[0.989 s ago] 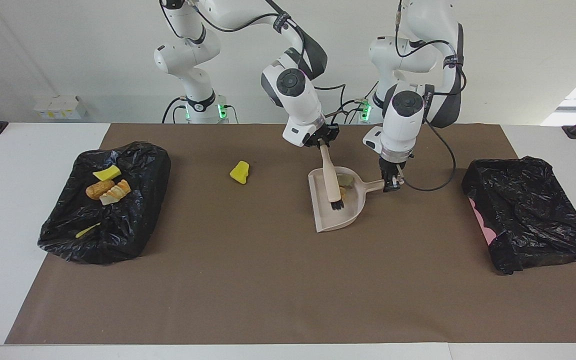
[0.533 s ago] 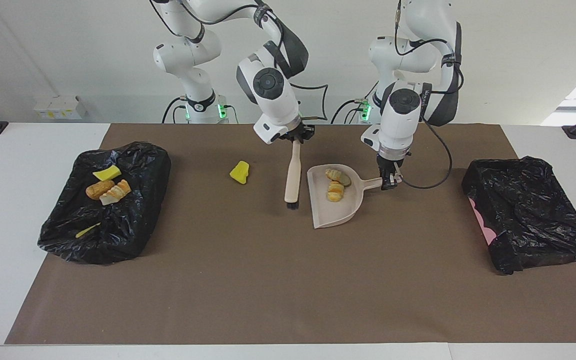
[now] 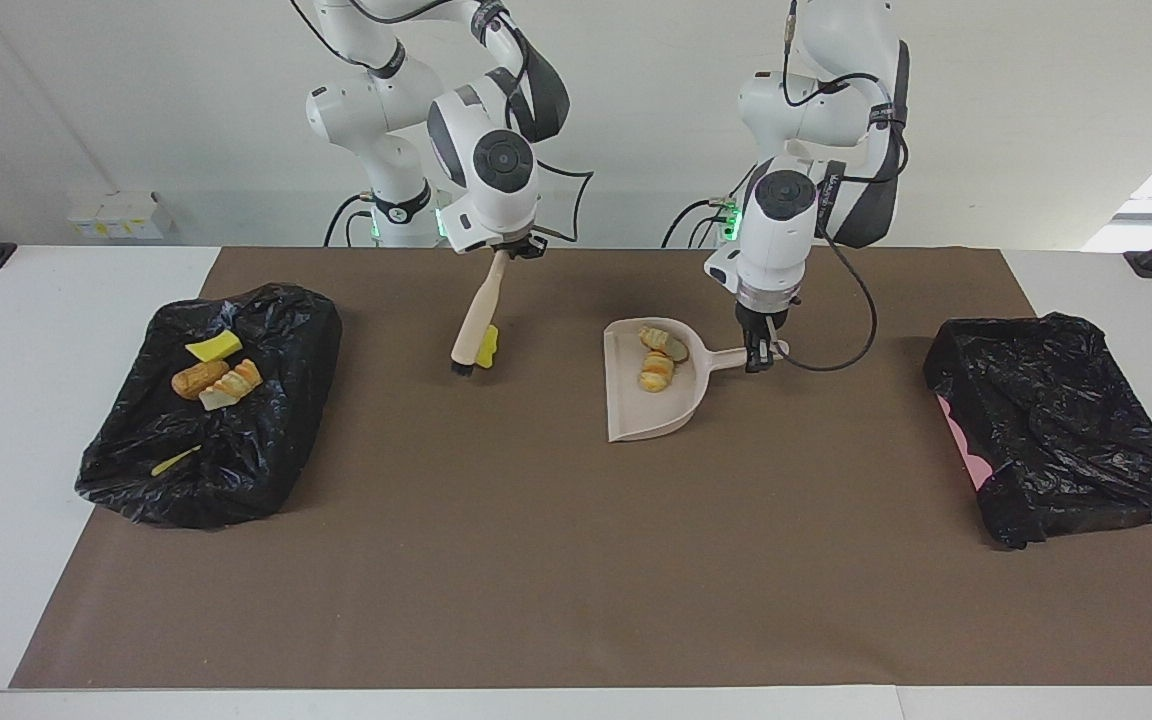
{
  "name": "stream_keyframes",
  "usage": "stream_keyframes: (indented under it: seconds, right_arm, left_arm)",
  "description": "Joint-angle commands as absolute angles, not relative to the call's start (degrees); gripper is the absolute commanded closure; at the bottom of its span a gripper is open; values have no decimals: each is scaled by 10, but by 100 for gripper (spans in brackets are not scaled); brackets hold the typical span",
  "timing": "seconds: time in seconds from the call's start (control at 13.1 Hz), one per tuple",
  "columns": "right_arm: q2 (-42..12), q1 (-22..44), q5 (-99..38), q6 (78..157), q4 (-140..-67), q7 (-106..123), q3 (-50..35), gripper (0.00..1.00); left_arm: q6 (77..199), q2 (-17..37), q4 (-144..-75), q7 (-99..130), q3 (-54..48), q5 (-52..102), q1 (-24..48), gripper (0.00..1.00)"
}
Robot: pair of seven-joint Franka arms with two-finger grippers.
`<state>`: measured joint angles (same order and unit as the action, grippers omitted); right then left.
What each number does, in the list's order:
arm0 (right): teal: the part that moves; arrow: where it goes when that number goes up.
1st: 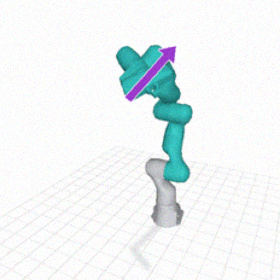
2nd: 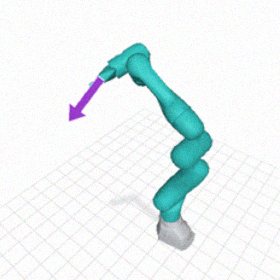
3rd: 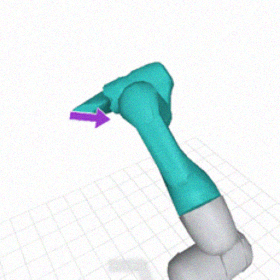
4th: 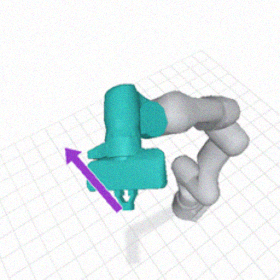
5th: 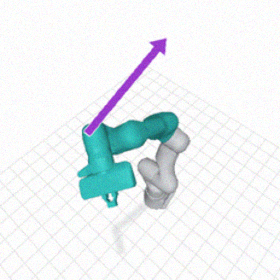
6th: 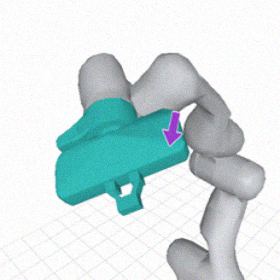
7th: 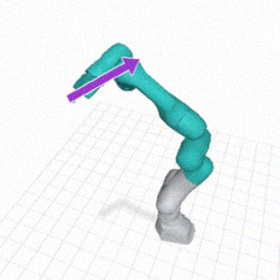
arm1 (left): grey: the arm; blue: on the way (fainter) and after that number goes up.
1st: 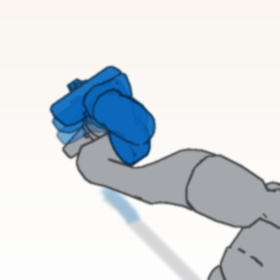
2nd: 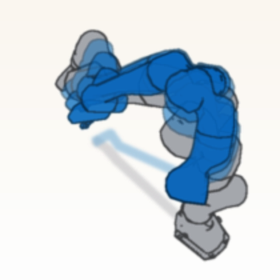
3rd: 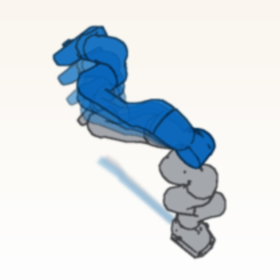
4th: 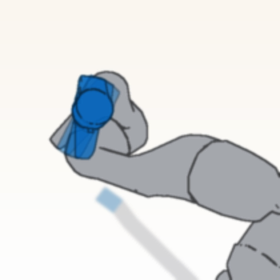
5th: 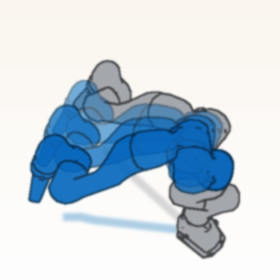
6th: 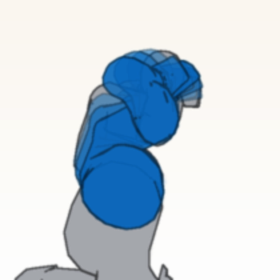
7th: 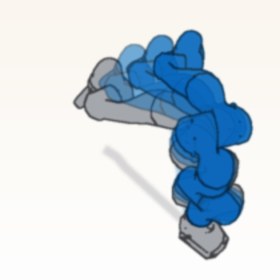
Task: Sweep and dump trash in bin
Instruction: 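Move the brush with the right gripper behind the last yellow sponge, then sweep the yellow sponge into the dustpan with the right gripper's brush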
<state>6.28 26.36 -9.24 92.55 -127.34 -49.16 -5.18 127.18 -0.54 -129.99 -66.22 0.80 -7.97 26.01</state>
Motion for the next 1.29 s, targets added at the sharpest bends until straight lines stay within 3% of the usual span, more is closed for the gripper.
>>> stream_keyframes:
  seconds: [0.0, 0.15, 0.46, 0.68, 0.99, 1.22]
  right_arm:
    - [163, 251, -78, 980, -1404, -505, -58, 100]
    - [201, 251, -89, 1036, -1477, -499, -59, 100]
    - [137, 285, -125, 1148, -1468, -497, -61, 100]
    - [57, 336, -148, 1191, -1398, -474, -61, 100]
    - [-95, 396, -179, 1288, -1278, -458, -62, 100]
    - [-135, 414, -220, 1282, -1202, -422, -63, 100]
  left_arm:
    - [1264, -33, -1329, -663, 15, -93, 274, 100]
    - [1263, -38, -1336, -662, 14, -93, 275, 100]
    - [1265, -41, -1341, -662, 14, -93, 276, 100]
    - [1265, -41, -1341, -662, 14, -93, 274, 100]
    - [1265, -41, -1341, -662, 14, -93, 271, 100]
    - [1264, -41, -1342, -662, 14, -92, 269, 100]
